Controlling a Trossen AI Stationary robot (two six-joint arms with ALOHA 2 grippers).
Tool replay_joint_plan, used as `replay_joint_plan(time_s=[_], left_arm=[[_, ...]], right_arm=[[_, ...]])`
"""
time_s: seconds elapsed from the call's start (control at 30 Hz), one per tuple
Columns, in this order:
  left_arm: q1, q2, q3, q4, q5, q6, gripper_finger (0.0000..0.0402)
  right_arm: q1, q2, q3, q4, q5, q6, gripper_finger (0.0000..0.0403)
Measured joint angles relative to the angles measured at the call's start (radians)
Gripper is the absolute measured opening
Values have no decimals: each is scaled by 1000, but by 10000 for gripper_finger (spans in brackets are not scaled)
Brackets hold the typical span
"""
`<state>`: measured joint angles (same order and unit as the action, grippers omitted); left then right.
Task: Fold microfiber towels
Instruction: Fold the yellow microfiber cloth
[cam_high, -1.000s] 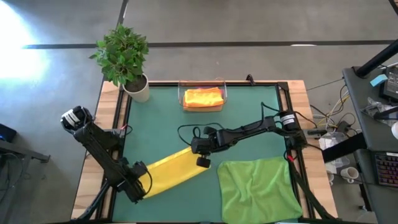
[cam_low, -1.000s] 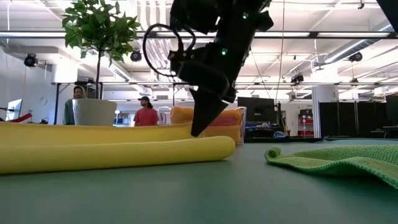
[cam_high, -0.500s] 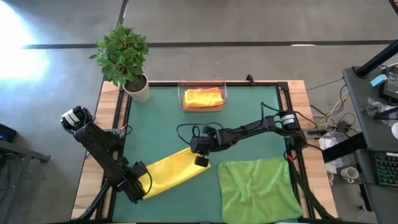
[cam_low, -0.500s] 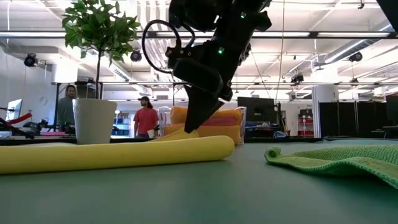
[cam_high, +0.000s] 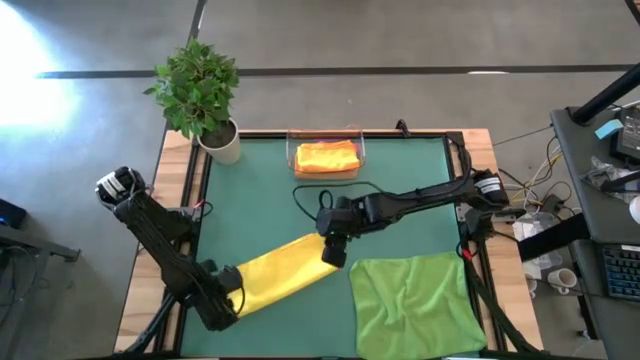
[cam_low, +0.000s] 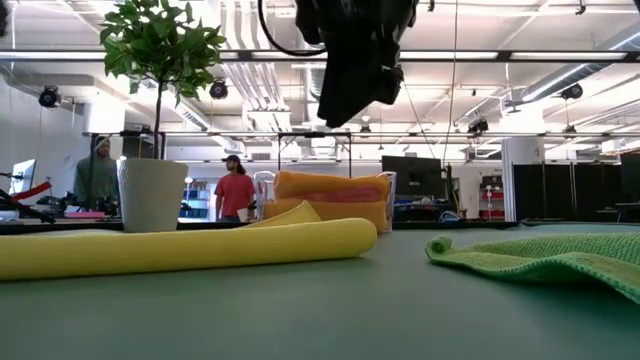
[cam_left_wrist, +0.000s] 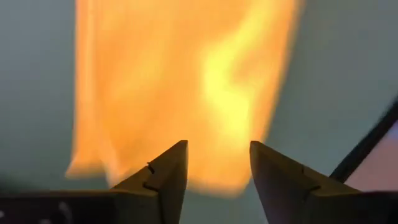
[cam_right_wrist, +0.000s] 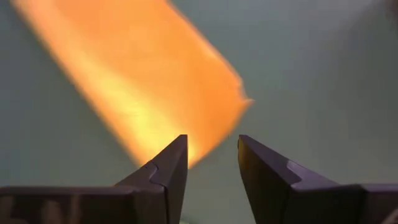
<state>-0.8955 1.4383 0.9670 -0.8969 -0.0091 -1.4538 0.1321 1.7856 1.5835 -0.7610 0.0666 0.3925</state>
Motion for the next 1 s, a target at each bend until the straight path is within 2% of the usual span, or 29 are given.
replay_joint_plan(time_s=[0.07, 0.17, 0.33, 0.63, 0.87, 1.0], left_arm=[[0, -3, -12, 58, -114, 28, 151], [2, -2, -30, 80, -232, 52, 141], [14, 1, -56, 78, -350, 56, 124], [17, 1, -75, 82, -391, 85, 82], [19, 1, -78, 87, -421, 128, 35], [31, 1, -86, 108, -427, 128, 13]], right_arm=[[8, 2, -4, 19, -51, 39, 132], [23, 28, -17, 72, -110, 90, 132], [52, 97, -24, 129, -181, 150, 119], [62, 196, -24, 137, -180, 237, 19], [62, 243, -29, 124, -179, 238, 9], [54, 257, -32, 78, -106, 236, 9]])
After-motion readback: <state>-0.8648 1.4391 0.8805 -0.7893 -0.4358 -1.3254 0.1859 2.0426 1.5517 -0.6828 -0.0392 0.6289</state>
